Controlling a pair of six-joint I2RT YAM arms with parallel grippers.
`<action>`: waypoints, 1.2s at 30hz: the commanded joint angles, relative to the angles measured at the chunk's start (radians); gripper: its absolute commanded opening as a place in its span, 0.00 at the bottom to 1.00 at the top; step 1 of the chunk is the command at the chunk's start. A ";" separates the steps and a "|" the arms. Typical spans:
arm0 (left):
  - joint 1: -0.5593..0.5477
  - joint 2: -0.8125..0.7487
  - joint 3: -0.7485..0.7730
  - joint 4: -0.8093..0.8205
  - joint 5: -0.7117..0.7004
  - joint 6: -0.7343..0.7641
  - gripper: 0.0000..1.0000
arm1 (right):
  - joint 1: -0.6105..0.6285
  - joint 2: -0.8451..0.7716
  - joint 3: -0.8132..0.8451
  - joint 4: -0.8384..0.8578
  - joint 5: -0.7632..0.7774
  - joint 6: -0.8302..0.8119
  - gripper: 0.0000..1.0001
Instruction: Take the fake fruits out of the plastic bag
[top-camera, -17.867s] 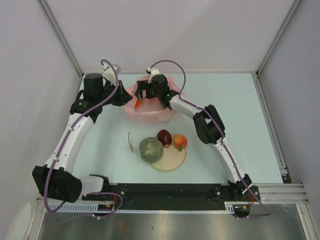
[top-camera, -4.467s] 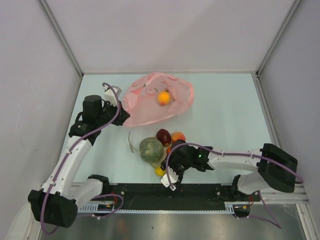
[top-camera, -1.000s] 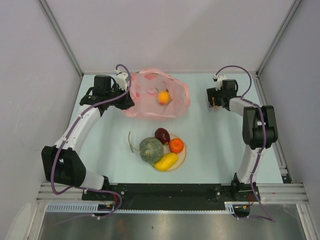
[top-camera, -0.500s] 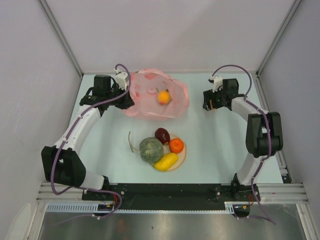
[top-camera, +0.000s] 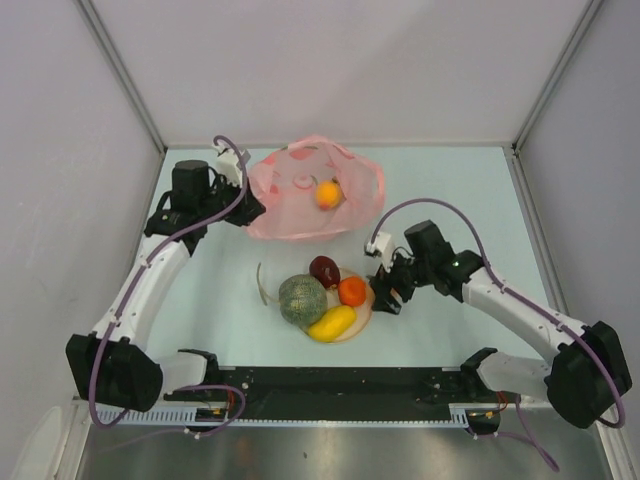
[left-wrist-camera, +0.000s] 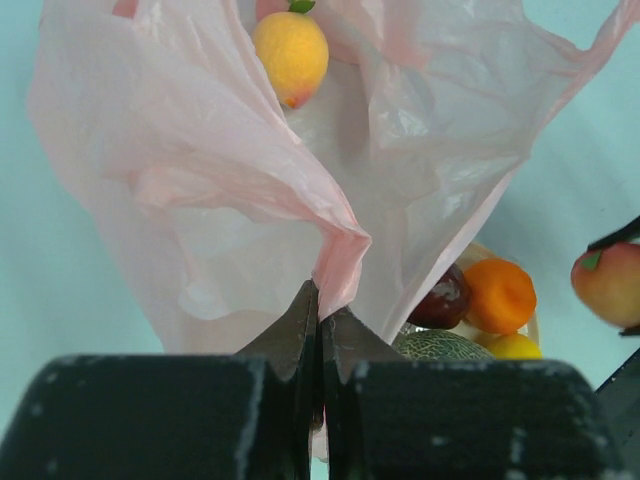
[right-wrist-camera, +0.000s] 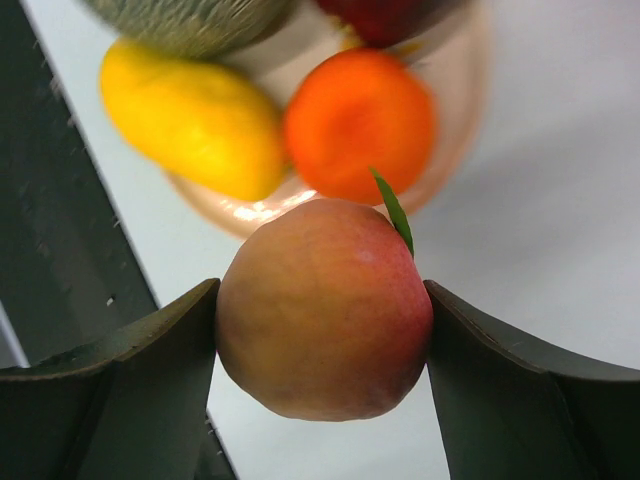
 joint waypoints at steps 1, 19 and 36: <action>0.009 -0.076 -0.034 0.033 0.023 -0.027 0.05 | 0.098 -0.041 -0.048 -0.019 0.020 0.016 0.38; 0.024 -0.167 -0.110 0.048 0.017 -0.035 0.05 | 0.185 0.040 -0.129 0.169 0.218 0.358 0.43; 0.058 -0.217 -0.171 0.058 0.026 -0.053 0.05 | 0.192 0.115 -0.135 0.256 0.208 0.472 0.45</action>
